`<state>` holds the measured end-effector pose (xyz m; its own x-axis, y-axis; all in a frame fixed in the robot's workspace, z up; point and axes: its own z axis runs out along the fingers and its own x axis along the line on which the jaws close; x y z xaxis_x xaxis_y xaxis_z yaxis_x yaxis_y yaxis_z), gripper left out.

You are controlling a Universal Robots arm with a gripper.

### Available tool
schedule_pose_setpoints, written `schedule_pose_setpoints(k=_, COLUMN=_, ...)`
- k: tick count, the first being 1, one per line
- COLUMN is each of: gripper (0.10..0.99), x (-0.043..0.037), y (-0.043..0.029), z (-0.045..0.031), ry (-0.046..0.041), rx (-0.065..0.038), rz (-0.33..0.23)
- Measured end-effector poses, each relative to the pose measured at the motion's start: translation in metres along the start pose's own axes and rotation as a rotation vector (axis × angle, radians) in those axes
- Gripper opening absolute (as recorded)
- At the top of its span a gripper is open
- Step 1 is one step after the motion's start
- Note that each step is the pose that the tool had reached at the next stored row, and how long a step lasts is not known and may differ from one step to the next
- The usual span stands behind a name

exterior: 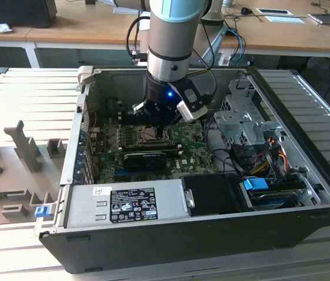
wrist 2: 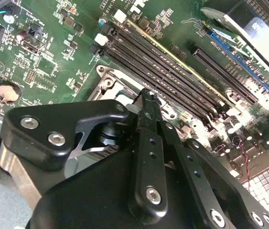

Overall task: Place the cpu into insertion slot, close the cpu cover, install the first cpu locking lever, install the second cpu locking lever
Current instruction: 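Install the second cpu locking lever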

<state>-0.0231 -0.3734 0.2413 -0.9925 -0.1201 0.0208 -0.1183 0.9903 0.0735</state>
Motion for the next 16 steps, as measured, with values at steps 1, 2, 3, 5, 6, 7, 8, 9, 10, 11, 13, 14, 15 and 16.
schedule_pose_setpoints(k=1, gripper=0.106, x=0.0002, y=-0.0005, z=0.0002, ry=-0.0001, rx=-0.001, rz=0.0)
schedule_pose_setpoints(k=2, gripper=0.106, x=0.0006, y=-0.0013, z=0.0002, ry=-0.0004, rx=-0.004, rz=0.0)
schedule_pose_setpoints(k=3, gripper=0.106, x=0.0009, y=-0.0026, z=0.0003, ry=-0.0011, rx=-0.009, rz=0.0)
schedule_pose_setpoints(k=5, gripper=0.106, x=0.002, y=-0.0056, z=0.0005, ry=-0.0025, rx=-0.02, rz=0.0)
schedule_pose_setpoints(k=6, gripper=0.106, x=0.0045, y=-0.0065, z=0.0006, ry=-0.0035, rx=-0.029, rz=-0.001)
schedule_pose_setpoints(k=7, gripper=0.106, x=0.0088, y=-0.0069, z=0.0009, ry=-0.005, rx=-0.041, rz=-0.001)
schedule_pose_setpoints(k=8, gripper=0.106, x=0.013, y=-0.0074, z=0.0011, ry=-0.0061, rx=-0.051, rz=-0.002)
schedule_pose_setpoints(k=9, gripper=0.106, x=0.0158, y=-0.0079, z=0.0014, ry=-0.0065, rx=-0.054, rz=-0.002)
schedule_pose_setpoints(k=10, gripper=0.106, x=0.0184, y=-0.0083, z=0.0018, ry=-0.0066, rx=-0.056, rz=-0.002)
schedule_pose_setpoints(k=11, gripper=0.106, x=0.021, y=-0.0088, z=0.0023, ry=-0.0068, rx=-0.057, rz=-0.002)
schedule_pose_setpoints(k=13, gripper=0.106, x=0.0245, y=-0.0101, z=0.0041, ry=-0.0073, rx=-0.061, rz=-0.003)
schedule_pose_setpoints(k=14, gripper=0.106, x=0.0252, y=-0.0103, z=0.0064, ry=-0.0073, rx=-0.062, rz=-0.005)
schedule_pose_setpoints(k=15, gripper=0.106, x=0.026, y=-0.0105, z=0.0099, ry=-0.007, rx=-0.064, rz=-0.009)
schedule_pose_setpoints(k=16, gripper=0.106, x=0.0269, y=-0.0106, z=0.0121, ry=-0.0068, rx=-0.068, rz=-0.015)
